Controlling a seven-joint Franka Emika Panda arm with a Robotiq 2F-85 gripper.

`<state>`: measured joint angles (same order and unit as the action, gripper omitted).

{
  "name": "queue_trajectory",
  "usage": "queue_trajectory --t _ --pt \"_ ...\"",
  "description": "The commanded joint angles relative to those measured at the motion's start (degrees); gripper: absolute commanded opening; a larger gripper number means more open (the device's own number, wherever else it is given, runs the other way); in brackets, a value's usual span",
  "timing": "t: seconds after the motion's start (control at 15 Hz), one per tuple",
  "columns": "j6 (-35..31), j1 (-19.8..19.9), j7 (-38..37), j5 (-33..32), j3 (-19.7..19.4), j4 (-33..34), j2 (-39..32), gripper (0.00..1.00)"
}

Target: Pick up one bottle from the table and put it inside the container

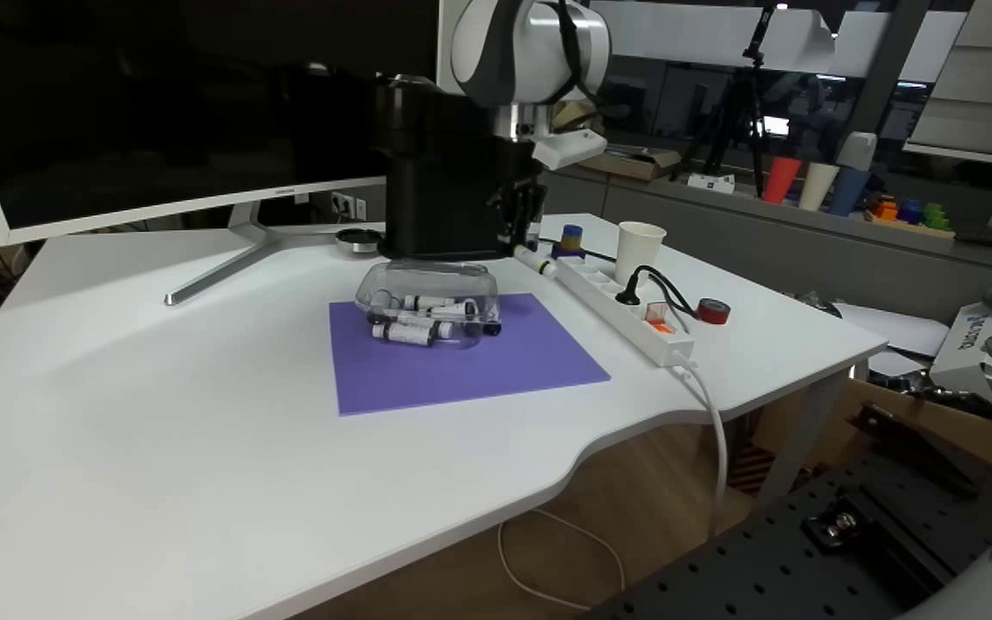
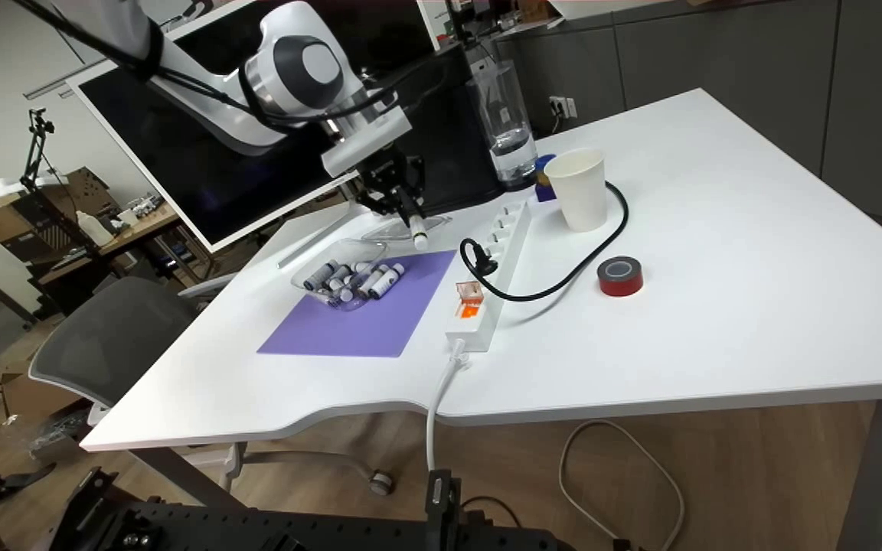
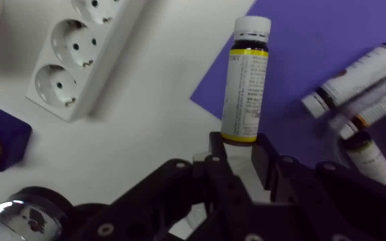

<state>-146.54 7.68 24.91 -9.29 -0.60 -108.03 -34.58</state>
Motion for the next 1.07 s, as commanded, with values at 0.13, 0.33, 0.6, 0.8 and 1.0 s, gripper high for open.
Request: queue_trajectory --t 0.13,0.33,0.6,0.8,1.0 --pt "2.3 -3.0 1.8 -0.2 4.7 -0.3 2.3 0.07" --pt "2.8 -4.0 4.0 0.1 7.0 0.5 1.2 0.07" --pt "3.5 -4.9 6.1 0.1 8.7 1.6 -0.4 0.07" --pt "4.9 -4.9 7.1 0.2 9.1 2.1 -1.4 0.07" --pt "6.6 -4.8 7.7 0.4 8.9 2.0 -1.5 0.58"
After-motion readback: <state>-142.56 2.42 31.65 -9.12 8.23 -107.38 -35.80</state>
